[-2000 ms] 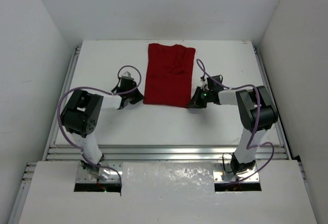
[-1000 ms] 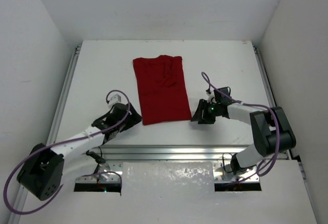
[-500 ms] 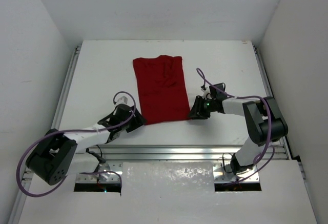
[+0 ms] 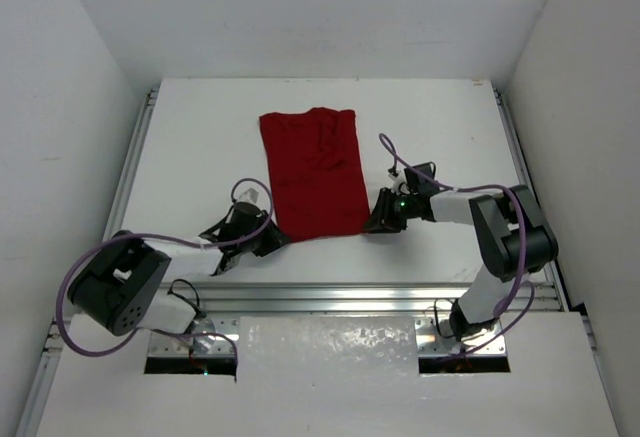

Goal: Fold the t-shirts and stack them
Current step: Grab one side of the 2/3 rectangular tshirt with both arms

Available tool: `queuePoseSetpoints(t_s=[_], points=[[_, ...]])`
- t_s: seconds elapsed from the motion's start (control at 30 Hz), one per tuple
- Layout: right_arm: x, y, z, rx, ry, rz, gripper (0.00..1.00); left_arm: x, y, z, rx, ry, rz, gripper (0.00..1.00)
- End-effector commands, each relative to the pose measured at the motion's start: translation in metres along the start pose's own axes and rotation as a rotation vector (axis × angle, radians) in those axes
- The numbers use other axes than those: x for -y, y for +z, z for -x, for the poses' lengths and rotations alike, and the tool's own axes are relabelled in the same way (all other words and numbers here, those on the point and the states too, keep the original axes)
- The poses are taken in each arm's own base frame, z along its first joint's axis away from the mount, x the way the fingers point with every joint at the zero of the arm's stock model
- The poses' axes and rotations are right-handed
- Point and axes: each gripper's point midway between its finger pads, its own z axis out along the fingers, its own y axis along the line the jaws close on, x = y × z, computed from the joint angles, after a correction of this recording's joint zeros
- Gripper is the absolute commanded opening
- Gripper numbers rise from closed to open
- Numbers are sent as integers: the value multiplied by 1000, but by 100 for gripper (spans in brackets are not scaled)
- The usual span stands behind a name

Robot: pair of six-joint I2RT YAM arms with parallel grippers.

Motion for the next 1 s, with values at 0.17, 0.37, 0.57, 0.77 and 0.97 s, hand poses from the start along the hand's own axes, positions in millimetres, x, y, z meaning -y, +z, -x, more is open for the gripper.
queuePoseSetpoints(t_s=[0.17,0.37,0.57,0.77,0.97], points=[[-9,3,4,8,-30,31,0,-25,9,-20,-76,24,78,0],[-16,-13,-3,51,-35,41,0,-14,-6,-16,-68,63,38,0],[-23,-38,-25,106,-30,57,0,-7,-32,-32,-114,101,-1,0],[-32,-68,-56,158,-40,83,0,-4,-62,-52,-170,105,-43,0],[-52,-94,-80,171,-40,134,0,21,-96,-62,-185,111,-151,0]])
